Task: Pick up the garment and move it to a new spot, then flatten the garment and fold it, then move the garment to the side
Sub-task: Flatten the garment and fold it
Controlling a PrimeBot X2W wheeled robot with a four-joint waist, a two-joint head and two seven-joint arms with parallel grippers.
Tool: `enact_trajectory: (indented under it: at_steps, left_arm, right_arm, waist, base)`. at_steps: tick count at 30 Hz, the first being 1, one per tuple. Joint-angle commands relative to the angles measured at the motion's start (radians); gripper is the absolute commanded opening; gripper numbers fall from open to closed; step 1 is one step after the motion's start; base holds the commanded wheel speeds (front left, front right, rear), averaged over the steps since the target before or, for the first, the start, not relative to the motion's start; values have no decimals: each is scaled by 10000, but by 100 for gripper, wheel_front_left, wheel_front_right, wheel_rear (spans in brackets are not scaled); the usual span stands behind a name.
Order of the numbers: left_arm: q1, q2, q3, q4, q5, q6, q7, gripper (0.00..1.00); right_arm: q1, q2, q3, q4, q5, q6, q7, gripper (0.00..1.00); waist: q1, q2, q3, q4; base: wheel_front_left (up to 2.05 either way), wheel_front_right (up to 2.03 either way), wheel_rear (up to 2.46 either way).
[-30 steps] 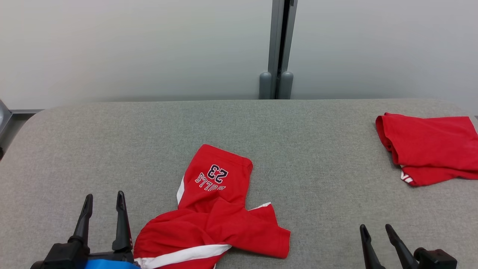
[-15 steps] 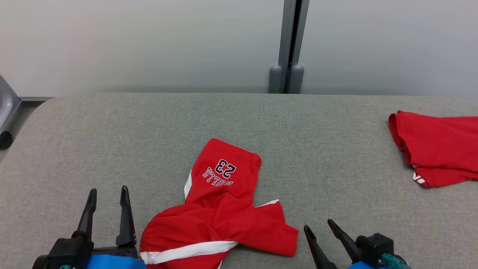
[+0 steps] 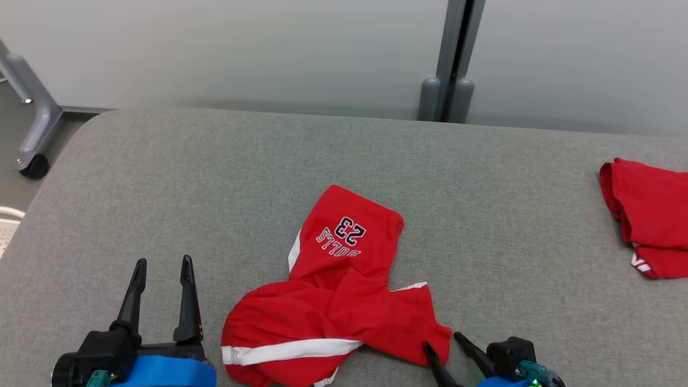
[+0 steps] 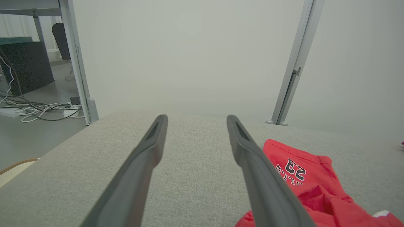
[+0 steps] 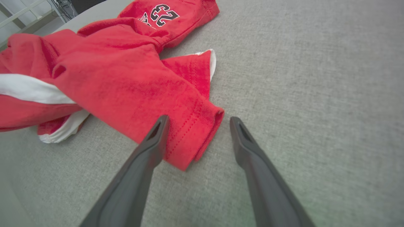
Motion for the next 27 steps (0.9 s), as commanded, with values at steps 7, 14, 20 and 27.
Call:
enact_trajectory:
  at_steps: [7,14,20,27]
  left_arm:
    - [-315,-35,-78,67,-46,-74,-20,100]
    - [-151,-43,-16,144,3,-84,-20,100]
    - [151,-44,21,122,-21,-93,-19,100]
    - [321,-43,-109,92,-199,-83,-19,100]
  right_arm:
    - [-709,-23,487,1186,669,5,-224,0]
    - [-1134,-24,821,1738,972,6,-757,0]
    - [-459,-167,691,735,665,6,-1045,0]
    - [1006,-725,617,-1871,238,6,-806,0]
  waist:
    - [0,-1,164,306]
    - [0,-1,-5,212]
    - [0,-1,-427,-74]
    - [0,-1,-618,-479]
  base:
    - [0,0,0]
    - [0,0,0]
    - [0,0,0]
    - [0,0,0]
